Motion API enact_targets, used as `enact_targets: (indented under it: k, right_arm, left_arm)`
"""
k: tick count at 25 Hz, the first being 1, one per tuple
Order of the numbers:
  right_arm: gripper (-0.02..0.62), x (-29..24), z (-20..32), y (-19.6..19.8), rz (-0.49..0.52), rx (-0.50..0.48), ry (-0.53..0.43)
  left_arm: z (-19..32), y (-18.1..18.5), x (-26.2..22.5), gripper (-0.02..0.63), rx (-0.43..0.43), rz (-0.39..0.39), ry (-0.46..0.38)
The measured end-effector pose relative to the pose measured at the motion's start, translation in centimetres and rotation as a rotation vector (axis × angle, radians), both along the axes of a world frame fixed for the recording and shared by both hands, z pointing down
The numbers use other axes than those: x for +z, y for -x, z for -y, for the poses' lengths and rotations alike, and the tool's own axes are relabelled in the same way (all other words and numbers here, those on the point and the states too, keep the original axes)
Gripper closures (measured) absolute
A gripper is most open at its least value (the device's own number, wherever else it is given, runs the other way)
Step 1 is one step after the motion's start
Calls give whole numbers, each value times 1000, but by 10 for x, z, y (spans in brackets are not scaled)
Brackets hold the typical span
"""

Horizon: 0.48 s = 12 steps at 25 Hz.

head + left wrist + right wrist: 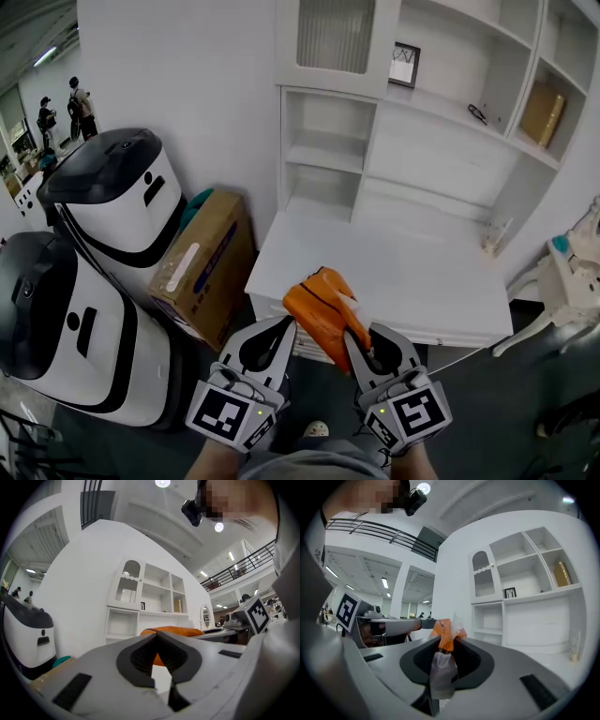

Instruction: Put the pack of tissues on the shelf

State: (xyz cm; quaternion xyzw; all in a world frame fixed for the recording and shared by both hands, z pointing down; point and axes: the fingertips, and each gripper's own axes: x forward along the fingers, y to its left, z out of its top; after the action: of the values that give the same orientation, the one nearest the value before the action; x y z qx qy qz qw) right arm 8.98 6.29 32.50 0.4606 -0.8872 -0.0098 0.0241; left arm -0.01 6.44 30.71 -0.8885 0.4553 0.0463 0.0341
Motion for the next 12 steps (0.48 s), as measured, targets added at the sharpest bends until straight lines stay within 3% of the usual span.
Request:
enact_targets:
  k: [6, 12]
  right_arm:
    - [516, 6, 24, -22, 35, -40, 14]
    - [515, 9, 42, -28, 66, -63, 28]
  left_arm:
    - [19, -23, 2, 580, -14, -18, -3]
    - [38, -28, 3, 580, -35, 15, -3]
